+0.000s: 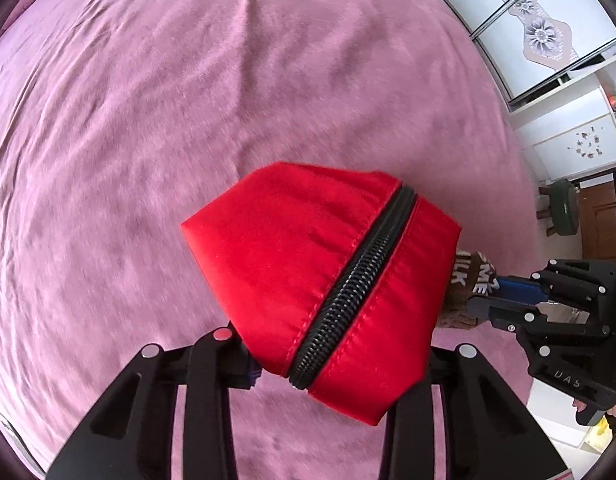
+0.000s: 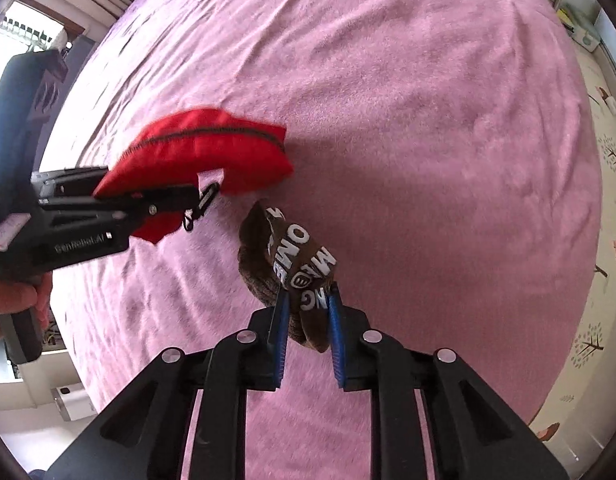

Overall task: Collect trash
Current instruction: 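Grasp the red zip pouch with the left tool while the right tool grasps the brown hat, then carry the red zip pouch and brown hat over the yellow bin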

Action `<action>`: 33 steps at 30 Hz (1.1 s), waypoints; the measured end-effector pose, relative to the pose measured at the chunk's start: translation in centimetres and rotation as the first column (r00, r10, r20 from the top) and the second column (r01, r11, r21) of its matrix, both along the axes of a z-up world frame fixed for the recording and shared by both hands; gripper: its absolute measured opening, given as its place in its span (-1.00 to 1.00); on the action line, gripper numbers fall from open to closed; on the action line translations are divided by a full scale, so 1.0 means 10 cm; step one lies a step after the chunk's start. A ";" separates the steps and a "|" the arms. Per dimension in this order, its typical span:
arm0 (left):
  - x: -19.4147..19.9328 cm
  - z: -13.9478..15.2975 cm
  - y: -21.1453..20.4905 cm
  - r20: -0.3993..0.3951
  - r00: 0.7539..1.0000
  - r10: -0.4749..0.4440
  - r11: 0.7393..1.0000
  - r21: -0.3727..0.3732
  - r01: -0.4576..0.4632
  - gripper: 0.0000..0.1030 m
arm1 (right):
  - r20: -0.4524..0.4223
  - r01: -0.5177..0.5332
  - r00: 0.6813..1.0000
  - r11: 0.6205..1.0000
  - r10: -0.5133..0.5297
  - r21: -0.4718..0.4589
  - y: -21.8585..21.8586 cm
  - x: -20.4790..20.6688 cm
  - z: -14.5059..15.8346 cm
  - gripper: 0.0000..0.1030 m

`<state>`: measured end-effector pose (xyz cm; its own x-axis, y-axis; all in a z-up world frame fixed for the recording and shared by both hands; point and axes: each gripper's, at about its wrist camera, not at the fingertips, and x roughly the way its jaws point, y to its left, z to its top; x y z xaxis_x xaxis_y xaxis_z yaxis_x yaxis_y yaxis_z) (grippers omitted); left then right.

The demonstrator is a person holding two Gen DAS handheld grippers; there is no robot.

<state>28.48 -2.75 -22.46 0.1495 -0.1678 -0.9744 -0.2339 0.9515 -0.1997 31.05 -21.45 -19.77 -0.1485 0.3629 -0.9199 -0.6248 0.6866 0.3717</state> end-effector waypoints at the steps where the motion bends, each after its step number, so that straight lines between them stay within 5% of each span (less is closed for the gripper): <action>1: -0.06 0.03 -0.05 0.000 1.000 -0.004 1.000 -0.004 0.004 -0.33 | -0.002 0.007 1.000 1.000 -0.007 0.004 -0.05 -0.03 0.04 -0.65; 23: -1.00 0.80 -1.74 0.063 0.987 -0.149 0.984 -0.089 0.155 -0.37 | 0.045 0.247 0.967 0.968 -0.249 0.044 -1.63 -0.90 0.70 -0.65; 33: -1.08 0.97 -2.71 0.080 0.943 -0.322 0.942 -0.073 0.328 -0.37 | 0.063 0.371 0.926 0.928 -0.373 0.039 -2.64 -1.27 0.80 -0.65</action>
